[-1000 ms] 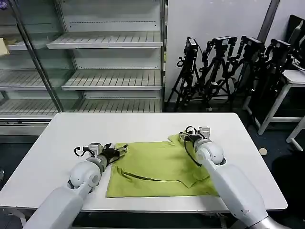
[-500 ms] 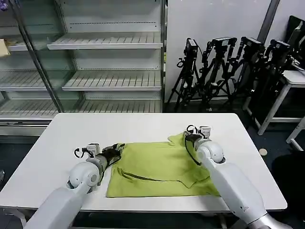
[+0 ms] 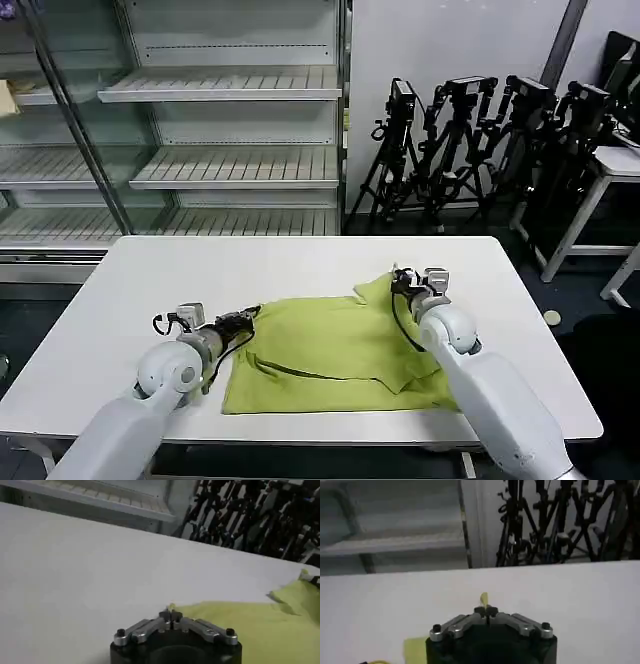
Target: Fold and organize the clothes.
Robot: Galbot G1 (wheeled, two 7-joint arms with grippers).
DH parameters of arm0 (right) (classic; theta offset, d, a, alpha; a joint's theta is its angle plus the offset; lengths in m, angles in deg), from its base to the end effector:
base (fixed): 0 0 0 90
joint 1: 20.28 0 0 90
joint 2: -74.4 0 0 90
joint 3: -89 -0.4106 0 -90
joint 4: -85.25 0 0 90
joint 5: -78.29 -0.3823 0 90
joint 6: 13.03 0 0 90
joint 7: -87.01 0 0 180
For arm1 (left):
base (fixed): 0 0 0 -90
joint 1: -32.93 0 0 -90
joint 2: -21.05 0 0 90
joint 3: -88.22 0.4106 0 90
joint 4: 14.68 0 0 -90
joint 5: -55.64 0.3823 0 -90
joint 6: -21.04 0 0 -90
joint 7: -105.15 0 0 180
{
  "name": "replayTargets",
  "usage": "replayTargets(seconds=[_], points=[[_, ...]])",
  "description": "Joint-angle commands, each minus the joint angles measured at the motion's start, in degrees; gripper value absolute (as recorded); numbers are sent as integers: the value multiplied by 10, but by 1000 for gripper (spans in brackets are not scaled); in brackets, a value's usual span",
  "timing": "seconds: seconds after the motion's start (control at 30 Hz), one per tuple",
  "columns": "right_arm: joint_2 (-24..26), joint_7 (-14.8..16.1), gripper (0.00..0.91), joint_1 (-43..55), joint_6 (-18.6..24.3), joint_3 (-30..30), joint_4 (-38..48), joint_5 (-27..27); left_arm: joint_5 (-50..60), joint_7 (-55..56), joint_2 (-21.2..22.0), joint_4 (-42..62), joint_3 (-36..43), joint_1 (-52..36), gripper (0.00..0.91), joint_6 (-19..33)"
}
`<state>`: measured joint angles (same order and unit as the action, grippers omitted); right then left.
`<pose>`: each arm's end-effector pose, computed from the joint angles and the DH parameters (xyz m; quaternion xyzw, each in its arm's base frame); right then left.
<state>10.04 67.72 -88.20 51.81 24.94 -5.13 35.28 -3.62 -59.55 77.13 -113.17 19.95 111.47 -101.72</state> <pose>0.4841 -0.0258 -0.2787 0.0667 -0.9846 -0.0346 0.1578 0.4182 0.0815 -0.2948 -0.1298 -0.9458 0.1071 0.2779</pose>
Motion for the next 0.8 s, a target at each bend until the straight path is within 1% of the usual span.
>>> replayTargets(seconds=[0.03,0.2,0.47,0.57,0.8], points=[[14,4,0,-51,36,-35,-86,24,-20,-3,-15,-45,-24,12,10,6],[41,7,0,-112,37,-66,-142,26,-10,-6,-28,-106,-36,61,20,10],[73,20,0,-232,42,-107,-219,51,43,-17,-50,-187,-59,149,10,21],[83,24,0,-271,41,-124,-247,54,74,-22,-57,-210,-67,173,20,29],[90,33,0,-338,39,-171,-285,61,97,-24,-70,-241,-86,212,10,40]])
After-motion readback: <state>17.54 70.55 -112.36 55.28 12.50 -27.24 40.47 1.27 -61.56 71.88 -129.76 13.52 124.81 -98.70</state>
